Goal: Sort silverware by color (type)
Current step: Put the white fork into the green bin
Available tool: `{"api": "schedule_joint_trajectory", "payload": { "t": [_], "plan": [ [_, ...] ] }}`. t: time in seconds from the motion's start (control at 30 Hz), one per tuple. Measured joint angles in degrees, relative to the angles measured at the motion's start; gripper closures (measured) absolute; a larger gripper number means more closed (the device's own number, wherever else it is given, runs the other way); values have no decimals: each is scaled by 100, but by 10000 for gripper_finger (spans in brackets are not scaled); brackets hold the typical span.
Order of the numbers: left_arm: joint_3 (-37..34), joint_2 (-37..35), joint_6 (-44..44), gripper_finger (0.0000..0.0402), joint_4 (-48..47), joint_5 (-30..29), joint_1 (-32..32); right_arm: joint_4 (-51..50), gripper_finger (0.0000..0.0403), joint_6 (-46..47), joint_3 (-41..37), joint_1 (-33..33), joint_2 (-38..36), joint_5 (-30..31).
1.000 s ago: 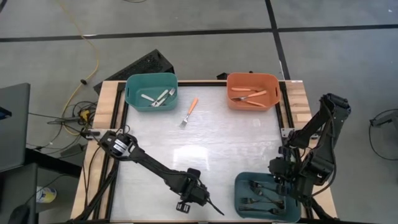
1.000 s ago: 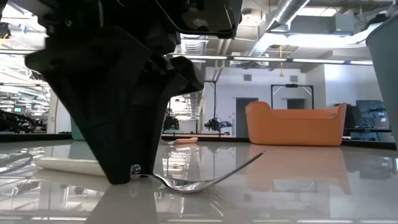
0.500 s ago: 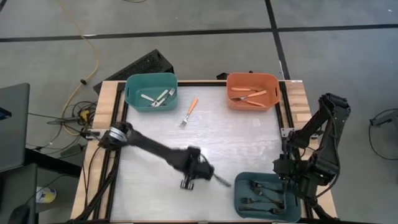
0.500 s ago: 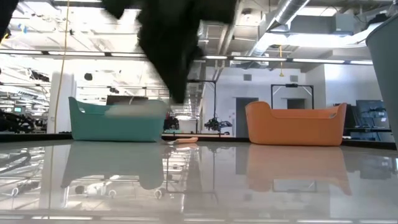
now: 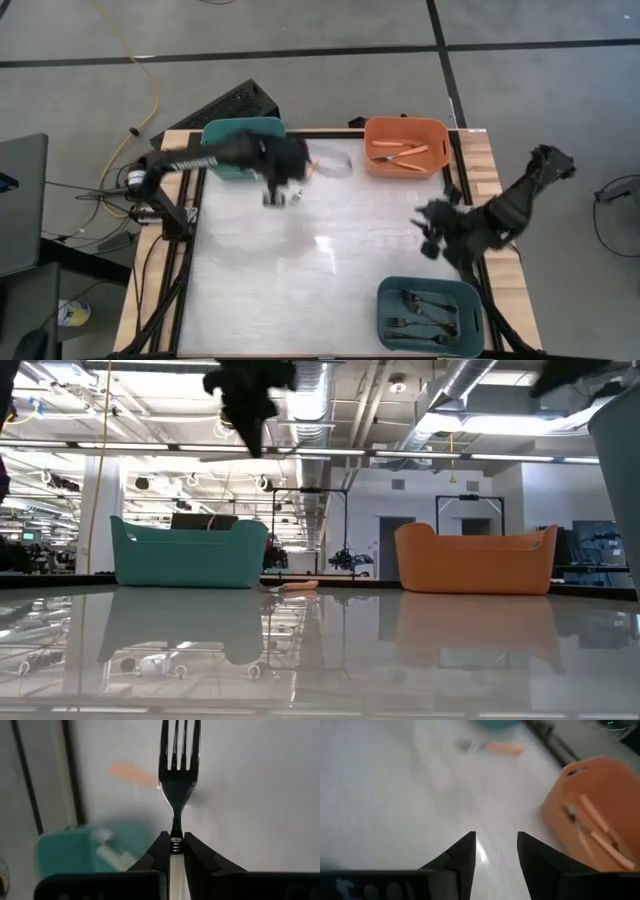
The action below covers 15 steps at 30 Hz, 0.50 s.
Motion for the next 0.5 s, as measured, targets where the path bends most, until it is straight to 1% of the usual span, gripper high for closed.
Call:
{"api": "schedule_joint_trajectory", "payload": {
  "t": [0.07,0.13,0.23,0.3,0.4,0.5],
  "plan": [
    [0,-238,452,390,-152,212,709,409,237,-227,2,-486,-221,203],
    [9,-404,929,390,-222,609,1428,797,237,-494,2,-991,-396,255],
    [3,-410,1488,390,-243,1126,2459,1318,237,-857,2,-1725,-554,261],
    [2,-362,1672,390,-168,1414,3064,1562,237,-1003,2,-2136,-581,259],
    [-4,-186,1740,390,2,1693,3746,1795,237,-1078,2,-2661,-571,212],
    [-312,-13,1995,390,200,1750,4089,2020,237,-1062,2,-3051,-479,87]
  ]
}}
